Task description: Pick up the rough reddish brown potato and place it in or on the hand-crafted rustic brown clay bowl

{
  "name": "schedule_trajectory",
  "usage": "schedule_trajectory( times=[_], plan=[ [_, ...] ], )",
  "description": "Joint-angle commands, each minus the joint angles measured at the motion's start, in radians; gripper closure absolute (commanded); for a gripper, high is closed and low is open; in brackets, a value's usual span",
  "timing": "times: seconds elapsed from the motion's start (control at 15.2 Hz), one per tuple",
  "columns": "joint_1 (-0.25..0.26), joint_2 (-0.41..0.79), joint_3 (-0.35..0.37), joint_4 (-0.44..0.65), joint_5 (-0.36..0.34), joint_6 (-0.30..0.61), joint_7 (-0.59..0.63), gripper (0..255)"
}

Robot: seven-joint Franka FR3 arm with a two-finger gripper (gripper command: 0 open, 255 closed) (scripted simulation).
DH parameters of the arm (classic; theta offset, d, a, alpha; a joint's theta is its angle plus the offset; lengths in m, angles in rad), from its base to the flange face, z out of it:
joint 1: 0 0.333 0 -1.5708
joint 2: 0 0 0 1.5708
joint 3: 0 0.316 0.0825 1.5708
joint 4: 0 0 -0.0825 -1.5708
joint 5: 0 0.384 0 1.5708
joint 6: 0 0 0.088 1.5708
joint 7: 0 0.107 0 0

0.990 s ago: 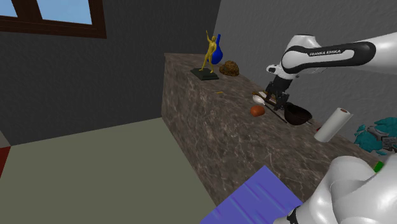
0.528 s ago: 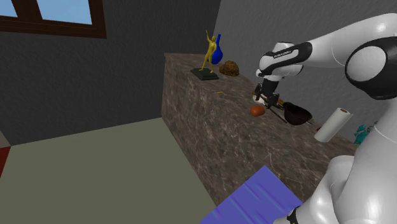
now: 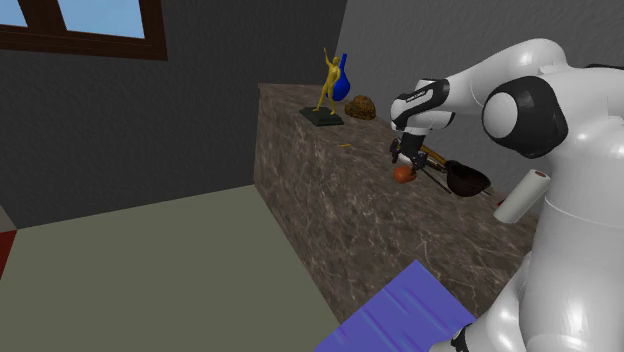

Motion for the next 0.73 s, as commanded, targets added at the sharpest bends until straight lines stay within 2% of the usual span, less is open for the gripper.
schedule_trajectory(
  times=[0.0, 0.59, 0.66],
  plan=[
    [-0.013, 0.019, 0.011, -0.007, 0.017, 0.022, -0.013, 0],
    [-0.021, 0.032, 0.019, -0.014, 0.029, 0.039, -0.02, 0],
    [-0.021, 0.032, 0.019, -0.014, 0.029, 0.039, -0.02, 255]
  ],
)
